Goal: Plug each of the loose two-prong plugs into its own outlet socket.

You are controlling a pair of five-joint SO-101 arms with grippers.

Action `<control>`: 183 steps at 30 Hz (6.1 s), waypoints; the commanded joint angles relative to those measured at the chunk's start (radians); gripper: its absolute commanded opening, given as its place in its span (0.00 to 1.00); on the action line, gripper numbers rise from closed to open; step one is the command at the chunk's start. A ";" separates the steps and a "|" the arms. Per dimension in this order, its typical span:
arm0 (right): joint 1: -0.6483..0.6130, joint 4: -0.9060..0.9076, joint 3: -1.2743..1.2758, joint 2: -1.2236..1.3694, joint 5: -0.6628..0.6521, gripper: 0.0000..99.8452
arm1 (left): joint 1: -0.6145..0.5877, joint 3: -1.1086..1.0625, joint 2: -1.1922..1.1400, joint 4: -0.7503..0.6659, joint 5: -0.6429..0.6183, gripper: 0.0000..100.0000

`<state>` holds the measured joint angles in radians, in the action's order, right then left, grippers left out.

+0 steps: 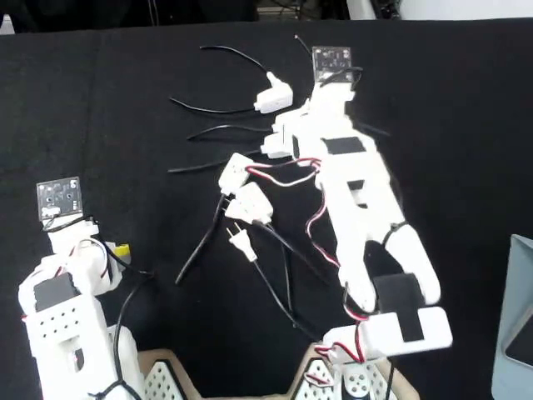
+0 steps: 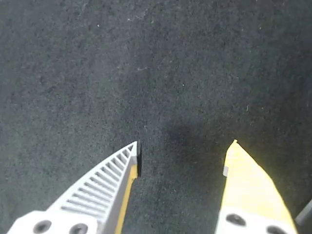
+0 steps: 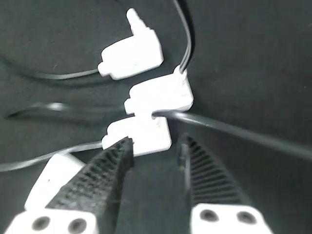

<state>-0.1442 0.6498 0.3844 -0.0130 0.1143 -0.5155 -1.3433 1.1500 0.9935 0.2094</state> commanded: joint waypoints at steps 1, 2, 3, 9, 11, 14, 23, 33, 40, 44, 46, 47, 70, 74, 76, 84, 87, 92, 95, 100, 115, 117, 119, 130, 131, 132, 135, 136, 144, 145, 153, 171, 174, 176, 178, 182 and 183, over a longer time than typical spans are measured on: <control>0.008 0.152 -0.084 -0.130 0.012 0.15 | -0.007 0.008 0.012 -0.017 -0.006 0.28; -0.002 0.186 -0.082 -0.159 0.012 0.15 | -0.007 0.008 0.012 -0.017 -0.006 0.28; -0.020 0.229 -0.079 -0.189 0.009 0.15 | -0.007 0.008 0.012 -0.017 -0.006 0.28; -0.166 0.410 0.035 -0.349 0.014 0.15 | -0.008 0.008 0.012 -0.017 -0.006 0.28; -0.210 0.457 0.087 -0.392 0.017 0.15 | -0.008 0.008 0.012 -0.017 -0.006 0.28; -0.273 0.511 0.162 -0.426 0.107 0.15 | -0.008 0.008 0.012 -0.017 -0.006 0.28; -0.476 0.529 0.265 -0.426 0.322 0.16 | -0.008 0.008 0.012 -0.017 -0.006 0.28; -0.486 0.322 0.398 -0.424 0.427 0.16 | -0.008 0.007 0.012 -0.017 -0.006 0.28; -0.399 0.186 0.467 -0.420 0.459 0.16 | -0.008 0.007 0.012 -0.017 -0.006 0.28; -0.384 0.172 0.473 -0.346 0.462 0.16 | -0.008 0.005 0.012 -0.017 -0.006 0.28; -0.384 0.172 0.467 -0.297 0.463 0.16 | -0.008 0.005 0.012 -0.017 -0.006 0.28; -0.384 0.172 0.453 -0.271 0.463 0.16 | -0.008 0.005 0.012 -0.017 -0.006 0.28; -0.474 0.382 0.340 -0.447 0.275 0.16 | -0.008 0.005 0.012 -0.017 -0.006 0.28; -0.494 0.354 0.371 -0.447 0.273 0.16 | -0.008 0.005 0.012 -0.017 -0.006 0.28; -0.494 0.293 0.407 -0.414 0.298 0.16 | -0.008 0.005 0.012 -0.017 -0.006 0.28; -0.480 0.143 0.446 -0.209 0.448 0.16 | -0.008 0.005 0.012 -0.017 -0.006 0.28; -0.414 0.100 0.446 -0.163 0.462 0.16 | -0.008 0.005 0.012 -0.017 -0.006 0.28; -0.282 0.043 0.446 -0.128 0.460 0.16 | -0.008 0.005 0.012 -0.017 -0.006 0.28; -0.247 0.038 0.446 -0.136 0.456 0.16 | -0.008 0.005 0.012 -0.017 -0.006 0.28; -0.241 0.038 0.449 -0.186 0.459 0.15 | -0.008 0.004 0.012 -0.017 -0.006 0.28; -0.252 0.035 0.453 -0.257 0.462 0.16 | -0.007 0.004 0.012 -0.017 -0.005 0.28; -0.258 0.032 0.453 -0.257 0.462 0.16 | -0.007 0.004 0.012 -0.017 -0.005 0.28; -0.255 0.031 0.453 -0.257 0.462 0.16 | -0.007 0.004 0.012 -0.017 -0.005 0.28; -0.269 -0.068 0.466 -0.219 0.463 0.15 | 0.025 -0.008 0.012 -0.020 -0.005 0.28; -0.275 -0.077 0.463 -0.202 0.463 0.15 | 0.031 -0.015 0.012 -0.028 -0.005 0.28; -0.279 -0.084 0.458 -0.185 0.463 0.15 | 0.035 -0.016 0.012 -0.035 -0.005 0.28; -0.298 -0.091 0.430 -0.124 0.463 0.15 | 0.033 -0.018 0.012 -0.041 -0.005 0.28; -0.301 -0.091 0.420 -0.101 0.463 0.15 | 0.033 -0.018 0.012 -0.040 -0.005 0.28; -0.316 -0.086 0.398 -0.028 0.462 0.15 | 0.033 -0.018 0.012 -0.041 -0.005 0.28; -0.322 -0.075 0.397 -0.028 0.462 0.15 | 0.033 -0.018 0.012 -0.041 -0.005 0.28; -0.367 -0.052 0.397 -0.019 0.462 0.15 | 0.035 -0.018 0.012 -0.041 -0.005 0.28; -0.230 0.275 0.274 -0.148 0.494 0.16 | 0.030 -0.018 0.012 -0.043 -0.005 0.28; -0.180 0.272 0.292 -0.140 0.494 0.16 | 0.030 -0.018 0.012 -0.043 -0.005 0.28; -0.138 0.272 0.295 -0.134 0.494 0.16 | 0.028 -0.018 0.012 -0.041 -0.005 0.28; -0.100 0.272 0.295 -0.128 0.496 0.15 | 0.028 -0.018 0.012 -0.041 -0.005 0.28; -0.068 0.270 0.289 -0.105 0.497 0.15 | 0.031 -0.018 0.012 -0.043 -0.005 0.28; -0.068 0.262 0.288 -0.096 0.500 0.15 | 0.031 -0.018 0.012 -0.043 -0.005 0.28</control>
<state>-0.2286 0.9152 0.7004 -0.1128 0.5976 -0.4910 -1.3663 1.1500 0.9705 0.2094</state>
